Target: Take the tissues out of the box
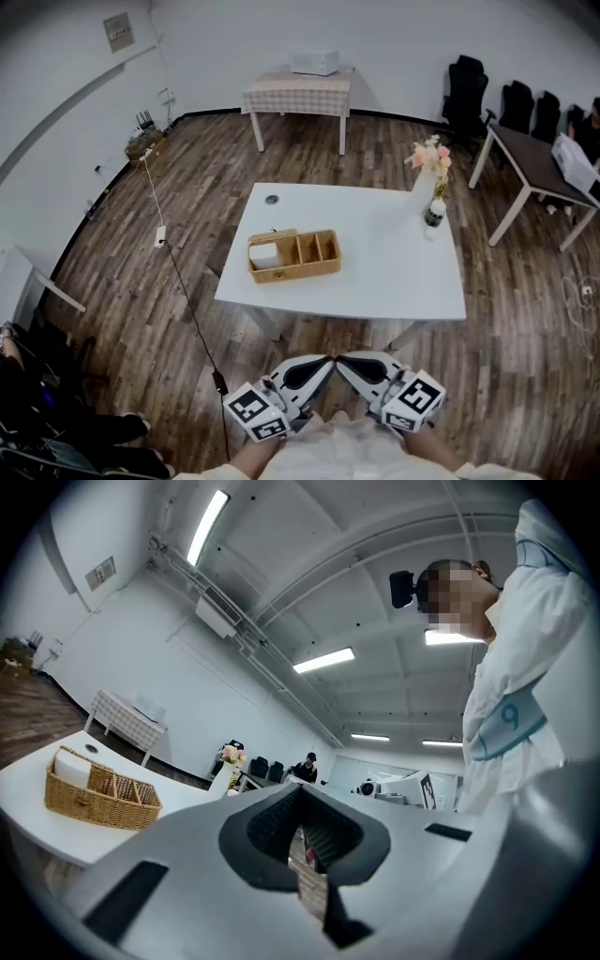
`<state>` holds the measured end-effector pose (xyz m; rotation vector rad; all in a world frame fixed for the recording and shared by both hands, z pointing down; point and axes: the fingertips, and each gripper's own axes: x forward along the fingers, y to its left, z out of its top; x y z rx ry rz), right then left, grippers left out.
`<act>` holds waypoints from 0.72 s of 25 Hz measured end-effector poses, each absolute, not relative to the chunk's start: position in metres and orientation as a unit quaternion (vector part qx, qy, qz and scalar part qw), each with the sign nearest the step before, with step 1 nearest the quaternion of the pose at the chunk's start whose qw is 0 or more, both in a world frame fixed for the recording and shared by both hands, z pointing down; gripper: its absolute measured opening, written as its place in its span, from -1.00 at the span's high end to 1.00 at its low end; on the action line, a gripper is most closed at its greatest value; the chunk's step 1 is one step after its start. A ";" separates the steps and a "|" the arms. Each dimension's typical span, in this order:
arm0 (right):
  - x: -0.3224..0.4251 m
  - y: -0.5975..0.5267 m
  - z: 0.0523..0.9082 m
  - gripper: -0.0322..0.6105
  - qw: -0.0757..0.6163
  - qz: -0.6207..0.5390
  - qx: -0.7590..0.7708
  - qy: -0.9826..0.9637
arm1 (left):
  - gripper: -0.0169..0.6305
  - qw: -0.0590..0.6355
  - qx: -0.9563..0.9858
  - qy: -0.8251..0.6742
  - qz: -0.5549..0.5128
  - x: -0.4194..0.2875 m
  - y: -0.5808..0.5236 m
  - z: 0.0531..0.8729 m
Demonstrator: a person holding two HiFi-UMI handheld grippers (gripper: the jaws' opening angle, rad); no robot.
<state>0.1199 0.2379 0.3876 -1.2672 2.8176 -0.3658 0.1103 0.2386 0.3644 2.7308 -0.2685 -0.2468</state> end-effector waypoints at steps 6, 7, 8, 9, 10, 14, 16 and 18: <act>0.122 0.235 0.398 0.80 0.006 -0.134 -0.392 0.910 | 0.95 0.211 0.968 -0.101 -0.092 0.114 0.234 0.375; 0.121 0.232 0.399 0.80 0.005 -0.136 -0.388 0.911 | 0.95 0.212 0.968 -0.100 -0.094 0.114 0.229 0.374; 0.119 0.227 0.401 0.80 0.002 -0.136 -0.383 0.914 | 0.95 0.212 0.968 -0.097 -0.096 0.115 0.223 0.373; 0.117 0.222 0.403 0.80 -0.003 -0.133 -0.376 0.917 | 0.95 0.212 0.968 -0.094 -0.097 0.115 0.217 0.372; 0.113 0.216 0.406 0.80 -0.009 -0.131 -0.370 0.920 | 0.95 0.211 0.968 -0.091 -0.098 0.116 0.212 0.372; 0.102 0.185 0.408 0.80 -0.013 -0.136 -0.365 0.921 | 0.95 0.209 0.969 -0.085 -0.098 0.110 0.183 0.374; 0.099 0.163 0.407 0.79 -0.009 -0.137 -0.367 0.920 | 0.95 0.205 0.971 -0.081 -0.098 0.106 0.161 0.373; 0.095 0.137 0.402 0.79 0.001 -0.135 -0.367 0.920 | 0.95 0.199 0.972 -0.074 -0.100 0.102 0.135 0.368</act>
